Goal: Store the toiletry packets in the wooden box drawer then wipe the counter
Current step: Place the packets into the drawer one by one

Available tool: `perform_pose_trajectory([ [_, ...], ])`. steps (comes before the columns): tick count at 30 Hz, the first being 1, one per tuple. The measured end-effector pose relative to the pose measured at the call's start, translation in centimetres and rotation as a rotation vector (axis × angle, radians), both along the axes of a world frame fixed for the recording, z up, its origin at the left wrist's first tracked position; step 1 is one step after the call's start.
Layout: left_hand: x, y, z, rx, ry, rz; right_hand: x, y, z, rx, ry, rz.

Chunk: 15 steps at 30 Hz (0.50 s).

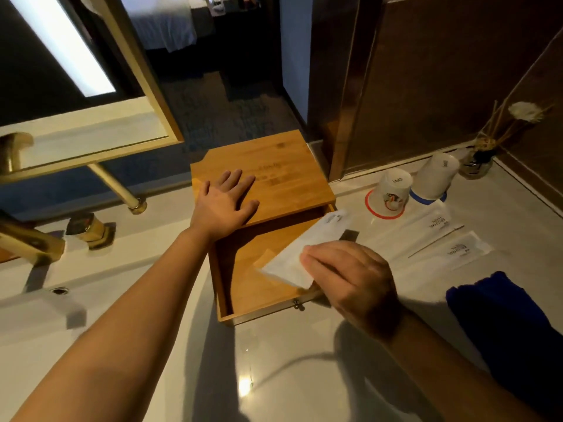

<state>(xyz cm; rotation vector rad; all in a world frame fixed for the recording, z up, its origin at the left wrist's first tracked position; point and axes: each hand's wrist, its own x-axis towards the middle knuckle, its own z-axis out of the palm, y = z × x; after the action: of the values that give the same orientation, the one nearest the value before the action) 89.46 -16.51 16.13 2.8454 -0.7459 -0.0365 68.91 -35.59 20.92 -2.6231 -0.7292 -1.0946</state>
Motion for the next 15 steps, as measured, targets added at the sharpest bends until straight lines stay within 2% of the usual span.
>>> perform_pose_trajectory([
  [6,0.1,0.1,0.0,-0.019,-0.009,0.002,2.4,4.5,-2.7,-0.132,0.243,0.092],
  [15,0.3,0.3,-0.3,-0.024,-0.016,-0.007,4.9,7.9,-2.7,-0.144,0.947,-0.057],
])
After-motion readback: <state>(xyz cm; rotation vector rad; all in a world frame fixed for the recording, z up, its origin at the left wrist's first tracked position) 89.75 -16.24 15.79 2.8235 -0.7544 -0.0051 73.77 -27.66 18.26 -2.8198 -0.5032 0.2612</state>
